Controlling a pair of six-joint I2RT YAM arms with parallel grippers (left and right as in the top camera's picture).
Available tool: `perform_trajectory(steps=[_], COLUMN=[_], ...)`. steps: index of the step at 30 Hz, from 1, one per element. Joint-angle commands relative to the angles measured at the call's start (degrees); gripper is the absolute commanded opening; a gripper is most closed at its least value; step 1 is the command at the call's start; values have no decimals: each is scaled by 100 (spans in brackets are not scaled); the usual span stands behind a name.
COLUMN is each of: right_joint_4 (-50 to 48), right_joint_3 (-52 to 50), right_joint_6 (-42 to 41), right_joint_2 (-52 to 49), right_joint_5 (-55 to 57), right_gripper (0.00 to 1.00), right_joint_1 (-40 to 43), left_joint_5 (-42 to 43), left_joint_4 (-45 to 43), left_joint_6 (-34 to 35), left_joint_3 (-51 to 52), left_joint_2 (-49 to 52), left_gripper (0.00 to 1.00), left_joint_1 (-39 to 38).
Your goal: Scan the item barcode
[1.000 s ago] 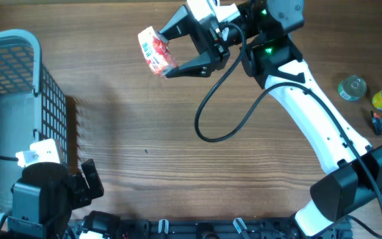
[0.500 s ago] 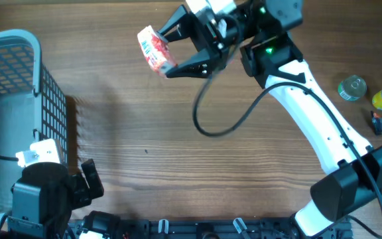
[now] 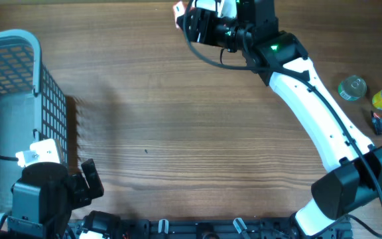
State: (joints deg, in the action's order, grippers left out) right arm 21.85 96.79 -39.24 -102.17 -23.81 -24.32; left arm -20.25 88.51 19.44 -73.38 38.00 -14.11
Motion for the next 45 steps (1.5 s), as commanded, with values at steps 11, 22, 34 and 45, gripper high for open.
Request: perform_trajectory(steps=[11,22,34,45], right_joint_4=[-3609,107,737,1803], right_joint_3=[22,57,229,1215], right_joint_6=[-3847,2826,1349,-2192], right_joint_2=[-2319,-2286,-2243,-2223], right_joint_5=[-1226,1401,2804,3928], right_gripper=[73,100,100,100], right_joint_1=[356,-210,-1823,-1237], left_joint_5=[-55,-55,-57,-59], left_joint_4=[-48,-59,-61,-59], left_joint_6=[57,57,385,570], left_joint_3=[4,4,4,4], left_joint_2=[0,0,0,0], left_gripper=[100,100,100,100], left_joint_1=[24,24,24,24])
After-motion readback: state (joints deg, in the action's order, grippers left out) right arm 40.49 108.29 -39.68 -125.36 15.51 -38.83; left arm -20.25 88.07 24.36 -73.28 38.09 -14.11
